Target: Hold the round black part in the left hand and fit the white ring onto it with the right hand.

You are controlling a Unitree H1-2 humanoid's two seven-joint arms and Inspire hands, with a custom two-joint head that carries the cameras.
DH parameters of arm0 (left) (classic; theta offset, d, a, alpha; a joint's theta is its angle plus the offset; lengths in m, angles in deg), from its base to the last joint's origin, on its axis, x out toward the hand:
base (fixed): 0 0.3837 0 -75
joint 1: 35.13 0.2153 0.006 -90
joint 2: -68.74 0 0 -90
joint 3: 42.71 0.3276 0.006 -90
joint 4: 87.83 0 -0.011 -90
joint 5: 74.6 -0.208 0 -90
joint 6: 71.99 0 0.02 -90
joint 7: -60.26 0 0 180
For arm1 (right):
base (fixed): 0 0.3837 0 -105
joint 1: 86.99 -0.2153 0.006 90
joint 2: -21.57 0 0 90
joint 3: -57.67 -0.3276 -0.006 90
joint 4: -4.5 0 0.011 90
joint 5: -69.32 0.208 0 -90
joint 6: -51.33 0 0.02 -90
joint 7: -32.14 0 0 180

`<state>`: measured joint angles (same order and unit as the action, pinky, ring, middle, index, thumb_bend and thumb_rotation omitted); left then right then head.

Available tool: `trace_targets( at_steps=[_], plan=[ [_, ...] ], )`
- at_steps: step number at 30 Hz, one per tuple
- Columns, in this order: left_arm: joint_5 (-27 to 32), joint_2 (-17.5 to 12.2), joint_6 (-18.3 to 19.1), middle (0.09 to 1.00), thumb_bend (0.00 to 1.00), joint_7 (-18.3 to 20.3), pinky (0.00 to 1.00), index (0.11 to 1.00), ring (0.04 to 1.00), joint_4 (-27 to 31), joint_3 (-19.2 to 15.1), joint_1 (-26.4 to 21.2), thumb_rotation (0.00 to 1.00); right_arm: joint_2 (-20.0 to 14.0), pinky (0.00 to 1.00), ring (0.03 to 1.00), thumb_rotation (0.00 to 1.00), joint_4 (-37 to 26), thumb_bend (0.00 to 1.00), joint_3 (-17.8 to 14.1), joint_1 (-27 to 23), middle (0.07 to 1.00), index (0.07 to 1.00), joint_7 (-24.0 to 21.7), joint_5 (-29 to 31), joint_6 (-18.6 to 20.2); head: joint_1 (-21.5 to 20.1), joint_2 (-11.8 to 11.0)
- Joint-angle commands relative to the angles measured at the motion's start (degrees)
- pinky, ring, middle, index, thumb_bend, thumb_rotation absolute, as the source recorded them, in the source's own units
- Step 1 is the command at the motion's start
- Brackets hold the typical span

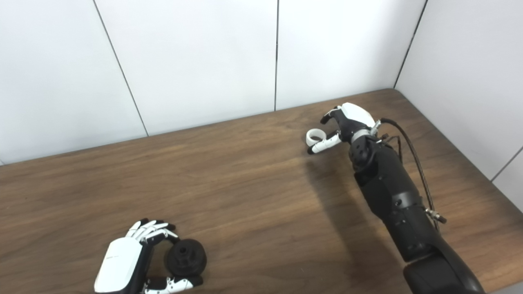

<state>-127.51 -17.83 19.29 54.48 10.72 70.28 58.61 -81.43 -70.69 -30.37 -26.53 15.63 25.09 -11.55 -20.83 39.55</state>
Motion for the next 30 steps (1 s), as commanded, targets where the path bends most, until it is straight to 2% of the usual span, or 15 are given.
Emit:
trace_targets(
  at_steps=[1, 11, 30],
  plan=[
    [-1.88, -2.54, 1.76, 0.752, 0.52, 2.70, 0.92, 0.484, 0.833, -0.89, -0.33, 2.61, 0.05, -1.65, 0.96, 1.000, 0.31, -1.16, 0.82, -0.20, -3.34, 0.951, 0.717, 0.46, -0.96, -0.21, -0.03, 0.20],
    [-2.43, -2.42, 2.41, 0.753, 0.52, 3.74, 0.93, 0.484, 0.836, 0.13, -0.36, 2.92, 0.05, -0.90, 0.97, 1.000, 0.29, -1.21, 0.81, -0.75, -3.22, 0.944, 0.687, -0.23, -1.70, -0.20, 0.29, 0.68],
    [-1.99, -1.84, 2.33, 0.752, 0.52, 4.07, 0.93, 0.484, 0.837, 0.46, -0.83, 3.05, 0.05, -1.18, 0.98, 1.000, 0.28, -0.29, 0.80, -0.40, -3.22, 0.934, 0.687, -0.89, -2.39, -0.21, 0.63, 0.76]
  ],
)
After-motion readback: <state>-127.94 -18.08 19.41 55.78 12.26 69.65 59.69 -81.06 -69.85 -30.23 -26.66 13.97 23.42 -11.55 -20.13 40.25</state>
